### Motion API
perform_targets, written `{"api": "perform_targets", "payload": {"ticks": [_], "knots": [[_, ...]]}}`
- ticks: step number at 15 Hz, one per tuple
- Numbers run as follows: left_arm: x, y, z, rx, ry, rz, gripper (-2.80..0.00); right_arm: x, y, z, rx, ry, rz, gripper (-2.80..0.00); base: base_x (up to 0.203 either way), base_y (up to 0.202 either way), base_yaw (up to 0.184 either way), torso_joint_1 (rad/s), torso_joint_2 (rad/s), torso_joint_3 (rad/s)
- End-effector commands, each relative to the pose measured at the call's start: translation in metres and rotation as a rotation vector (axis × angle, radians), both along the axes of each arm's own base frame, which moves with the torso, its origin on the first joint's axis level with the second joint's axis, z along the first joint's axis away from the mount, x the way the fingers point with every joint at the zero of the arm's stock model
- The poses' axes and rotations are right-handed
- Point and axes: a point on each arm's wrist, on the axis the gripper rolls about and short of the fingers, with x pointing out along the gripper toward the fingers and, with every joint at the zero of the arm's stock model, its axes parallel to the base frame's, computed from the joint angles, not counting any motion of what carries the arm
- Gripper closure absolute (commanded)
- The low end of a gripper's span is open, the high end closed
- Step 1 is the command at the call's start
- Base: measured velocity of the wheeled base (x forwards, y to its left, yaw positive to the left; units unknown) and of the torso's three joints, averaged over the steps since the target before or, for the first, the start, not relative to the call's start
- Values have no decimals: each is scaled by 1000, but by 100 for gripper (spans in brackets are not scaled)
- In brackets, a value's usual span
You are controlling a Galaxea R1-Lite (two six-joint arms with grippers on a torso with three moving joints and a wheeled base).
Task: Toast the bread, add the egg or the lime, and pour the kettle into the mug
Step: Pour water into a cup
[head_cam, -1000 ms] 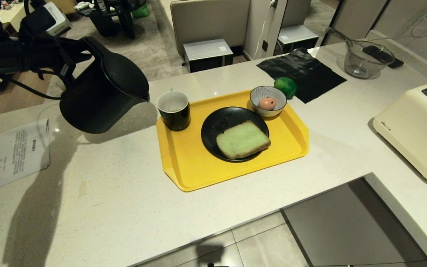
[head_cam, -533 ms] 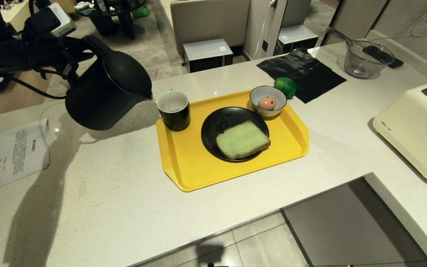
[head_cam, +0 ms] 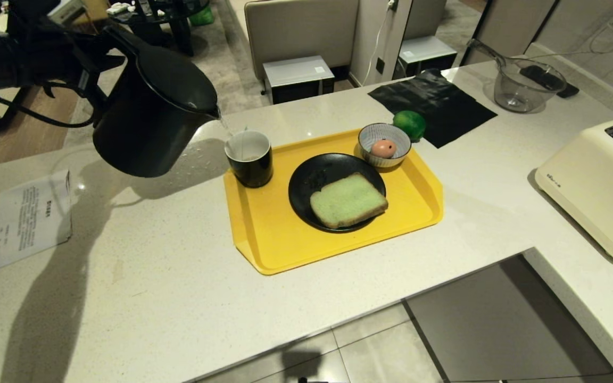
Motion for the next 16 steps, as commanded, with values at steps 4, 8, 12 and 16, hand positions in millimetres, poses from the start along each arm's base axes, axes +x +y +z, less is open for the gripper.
{"api": "perform_targets", "payload": {"ticks": [4,8,12,16], "knots": [[0,0,2,2,-23,37,0,2,0,-5,-1,21,0,0,0,0,0,0,0,0],[5,-2,0,-1,-28,55,0,2,0,-5,-1,21,1,0,0,0,0,0,0,0],[7,-5,1,3,-42,56,0,2,0,-5,-1,21,0,0,0,0,0,0,0,0],[3,-14,6,2,-55,42,0,2,0,-5,-1,19,0,0,0,0,0,0,0,0]]}}
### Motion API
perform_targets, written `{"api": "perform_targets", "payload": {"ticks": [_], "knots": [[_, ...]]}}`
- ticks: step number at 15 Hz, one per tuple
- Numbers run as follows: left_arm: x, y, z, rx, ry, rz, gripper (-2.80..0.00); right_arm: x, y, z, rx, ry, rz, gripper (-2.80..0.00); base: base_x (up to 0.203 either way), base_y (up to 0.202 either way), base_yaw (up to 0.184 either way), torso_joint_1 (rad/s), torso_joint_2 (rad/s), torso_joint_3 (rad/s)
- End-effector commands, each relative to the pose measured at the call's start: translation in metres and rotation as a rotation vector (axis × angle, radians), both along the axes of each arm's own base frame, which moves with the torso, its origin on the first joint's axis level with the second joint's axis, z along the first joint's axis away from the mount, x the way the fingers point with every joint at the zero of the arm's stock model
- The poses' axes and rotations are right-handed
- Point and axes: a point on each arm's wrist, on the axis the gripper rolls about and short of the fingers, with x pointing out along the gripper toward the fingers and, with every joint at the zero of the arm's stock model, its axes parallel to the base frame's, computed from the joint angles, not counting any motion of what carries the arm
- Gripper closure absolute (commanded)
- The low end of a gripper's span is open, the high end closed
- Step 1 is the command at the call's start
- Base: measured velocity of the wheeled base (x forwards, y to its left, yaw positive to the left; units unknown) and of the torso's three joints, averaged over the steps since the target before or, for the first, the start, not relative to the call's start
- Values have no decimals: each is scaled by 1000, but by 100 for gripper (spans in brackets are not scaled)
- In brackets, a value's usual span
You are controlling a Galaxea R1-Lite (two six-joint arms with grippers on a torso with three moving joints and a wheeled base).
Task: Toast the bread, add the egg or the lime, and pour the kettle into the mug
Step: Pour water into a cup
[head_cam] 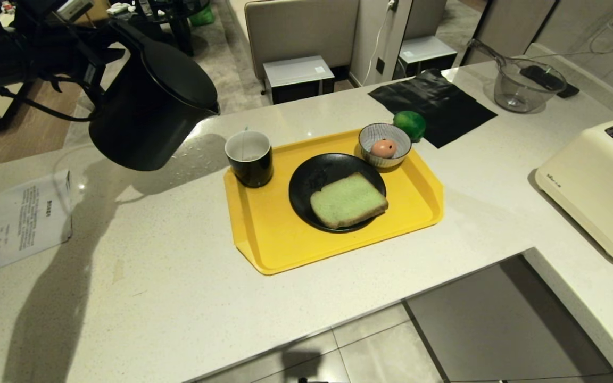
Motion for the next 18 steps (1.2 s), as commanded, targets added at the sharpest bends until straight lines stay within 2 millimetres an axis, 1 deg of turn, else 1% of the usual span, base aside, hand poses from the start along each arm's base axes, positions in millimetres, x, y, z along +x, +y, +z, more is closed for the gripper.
{"api": "perform_targets", "payload": {"ticks": [1,8,12,18], "knots": [[-4,-8,4,3,-13,-5,0,2,0,-5,0,20,2,0,0,0,0,0,0,0],[-7,-14,7,0,-22,-1,0,2,0,-5,0,20,2,0,0,0,0,0,0,0],[-6,-26,7,-4,-23,-11,0,2,0,-5,0,21,2,0,0,0,0,0,0,0],[-5,-26,5,60,-22,-1,0,2,0,-5,0,19,2,0,0,0,0,0,0,0]]}}
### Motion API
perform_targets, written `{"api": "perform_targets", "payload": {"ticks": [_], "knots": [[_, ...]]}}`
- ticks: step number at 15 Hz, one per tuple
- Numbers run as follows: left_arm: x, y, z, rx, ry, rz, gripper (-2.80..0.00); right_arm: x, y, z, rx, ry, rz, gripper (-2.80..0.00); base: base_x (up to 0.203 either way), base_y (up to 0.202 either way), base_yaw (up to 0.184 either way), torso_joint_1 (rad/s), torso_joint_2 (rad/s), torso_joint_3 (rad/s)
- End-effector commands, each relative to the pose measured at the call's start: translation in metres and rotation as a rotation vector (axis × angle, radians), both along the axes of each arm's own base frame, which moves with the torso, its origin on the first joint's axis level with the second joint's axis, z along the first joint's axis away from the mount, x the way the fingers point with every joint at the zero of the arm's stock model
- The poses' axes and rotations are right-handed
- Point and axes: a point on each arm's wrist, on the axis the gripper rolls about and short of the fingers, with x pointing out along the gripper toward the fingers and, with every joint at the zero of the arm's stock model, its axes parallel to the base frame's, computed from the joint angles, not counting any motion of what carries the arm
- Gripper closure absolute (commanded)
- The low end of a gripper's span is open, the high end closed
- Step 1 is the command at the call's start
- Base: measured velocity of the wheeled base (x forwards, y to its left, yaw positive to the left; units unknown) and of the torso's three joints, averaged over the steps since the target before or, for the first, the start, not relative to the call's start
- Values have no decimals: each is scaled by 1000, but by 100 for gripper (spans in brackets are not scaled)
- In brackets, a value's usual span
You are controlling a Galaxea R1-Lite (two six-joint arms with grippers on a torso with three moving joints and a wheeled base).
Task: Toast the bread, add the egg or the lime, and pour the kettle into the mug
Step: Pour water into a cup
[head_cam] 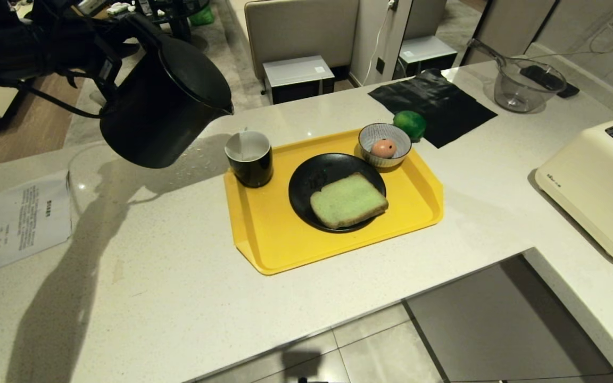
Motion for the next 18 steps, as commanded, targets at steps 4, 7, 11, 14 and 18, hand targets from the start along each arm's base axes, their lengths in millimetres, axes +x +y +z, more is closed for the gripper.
{"api": "perform_targets", "payload": {"ticks": [4,7,11,14,18], "knots": [[2,-3,-4,98,-8,-3,0,2,0,-5,0,20,1,0,0,0,0,0,0,0],[3,-6,-5,111,-1,-6,0,2,0,-5,0,20,1,0,0,0,0,0,0,0],[6,-7,-8,128,1,-4,0,2,0,-5,0,20,0,0,0,0,0,0,0,0],[6,-7,-11,149,22,2,0,2,0,-5,0,19,0,0,0,0,0,0,0,0],[7,-7,-11,148,26,14,0,2,0,-5,0,20,0,0,0,0,0,0,0,0]]}}
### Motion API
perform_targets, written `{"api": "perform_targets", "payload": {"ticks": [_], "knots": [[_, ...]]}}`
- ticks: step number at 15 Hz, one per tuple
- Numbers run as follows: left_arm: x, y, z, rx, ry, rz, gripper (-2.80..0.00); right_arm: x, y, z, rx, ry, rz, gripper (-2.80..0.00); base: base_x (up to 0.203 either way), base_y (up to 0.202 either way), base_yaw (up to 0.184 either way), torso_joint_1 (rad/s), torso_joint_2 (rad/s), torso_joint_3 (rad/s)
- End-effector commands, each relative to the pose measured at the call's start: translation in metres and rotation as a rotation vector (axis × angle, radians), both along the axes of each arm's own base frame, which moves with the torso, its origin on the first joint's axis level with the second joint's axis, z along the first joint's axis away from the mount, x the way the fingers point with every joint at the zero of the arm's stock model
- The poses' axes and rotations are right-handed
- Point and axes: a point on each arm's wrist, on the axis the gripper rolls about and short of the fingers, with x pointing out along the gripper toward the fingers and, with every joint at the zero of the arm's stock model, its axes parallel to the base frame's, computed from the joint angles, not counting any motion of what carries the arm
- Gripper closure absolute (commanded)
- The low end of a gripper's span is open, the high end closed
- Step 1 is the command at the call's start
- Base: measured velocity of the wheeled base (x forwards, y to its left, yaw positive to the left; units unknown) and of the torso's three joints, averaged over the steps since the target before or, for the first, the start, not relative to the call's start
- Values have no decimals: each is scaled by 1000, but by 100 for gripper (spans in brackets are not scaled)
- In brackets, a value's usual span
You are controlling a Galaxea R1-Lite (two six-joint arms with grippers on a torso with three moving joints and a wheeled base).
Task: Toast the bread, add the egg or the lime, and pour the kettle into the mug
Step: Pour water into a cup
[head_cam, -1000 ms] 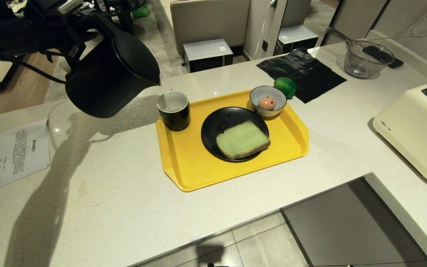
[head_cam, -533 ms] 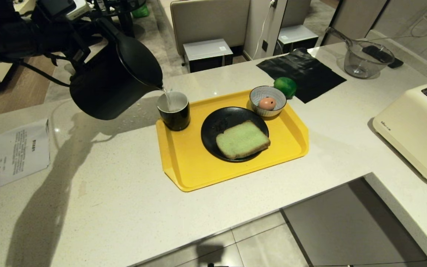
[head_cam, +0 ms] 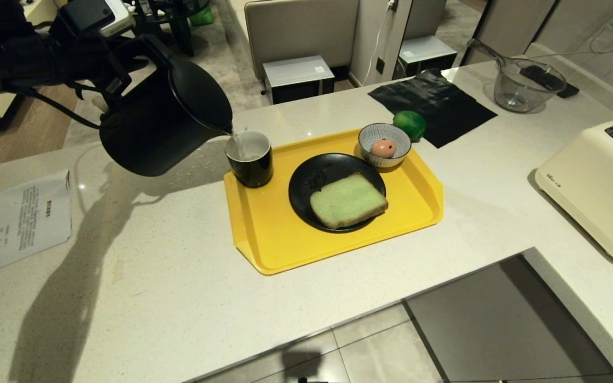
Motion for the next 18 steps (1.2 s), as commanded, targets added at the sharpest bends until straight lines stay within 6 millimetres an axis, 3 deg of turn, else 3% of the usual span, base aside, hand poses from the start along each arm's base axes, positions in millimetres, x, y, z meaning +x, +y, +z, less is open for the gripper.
{"api": "perform_targets", "payload": {"ticks": [1,18], "knots": [[3,1,-2,5,6,2,0,2,0,-5,0,20,0,0,0,0,0,0,0,0],[3,4,-5,21,24,17,0,2,0,-5,0,20,1,0,0,0,0,0,0,0]]}}
